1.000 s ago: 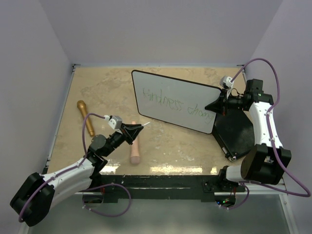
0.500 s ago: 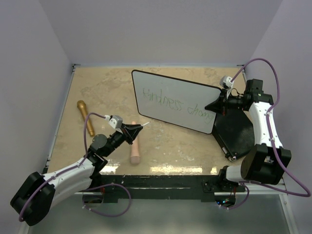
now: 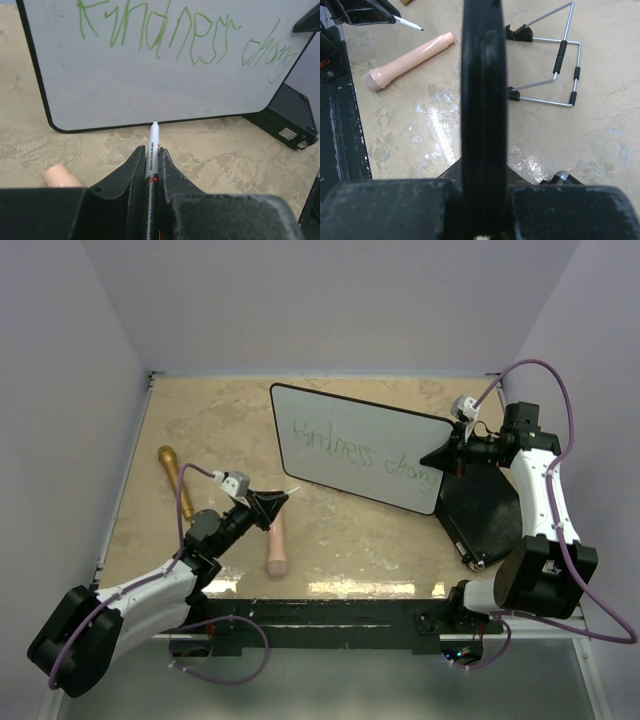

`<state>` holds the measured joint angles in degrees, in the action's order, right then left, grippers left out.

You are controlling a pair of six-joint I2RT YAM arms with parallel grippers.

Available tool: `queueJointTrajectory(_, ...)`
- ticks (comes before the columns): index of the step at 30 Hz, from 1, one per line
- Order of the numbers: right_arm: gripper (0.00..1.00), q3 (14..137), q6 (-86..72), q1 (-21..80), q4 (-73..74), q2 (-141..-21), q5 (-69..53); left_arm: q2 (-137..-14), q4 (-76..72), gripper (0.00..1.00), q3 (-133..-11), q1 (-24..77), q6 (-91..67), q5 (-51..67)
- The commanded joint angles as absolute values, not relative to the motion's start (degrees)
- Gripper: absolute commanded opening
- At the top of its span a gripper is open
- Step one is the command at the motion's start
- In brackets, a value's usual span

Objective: Write a sentence on the whiteboard
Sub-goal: Write on the whiteboard at the center of the board.

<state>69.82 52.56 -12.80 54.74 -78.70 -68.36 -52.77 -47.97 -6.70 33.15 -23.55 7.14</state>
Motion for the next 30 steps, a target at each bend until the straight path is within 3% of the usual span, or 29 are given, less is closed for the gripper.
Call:
queueJointTrajectory(1, 0.00, 69.52, 53.09, -12.74, 53.35, -77.61, -64.16, -54.31, -52.99, 0.00, -8.53, 30.59, -25.57, 8.52)
queueJointTrajectory(10, 0.00, 69.34, 52.38, -12.75, 52.91, -77.70, -64.07, -64.58, -63.10, 0.00, -9.13, 21.54, -30.32, 18.28)
queueJointTrajectory(30, 0.00, 68.47, 47.37, -12.74, 49.04, -77.78, -63.72, -75.58, -72.42, 0.00, -11.94, 20.30, -25.93, 19.95)
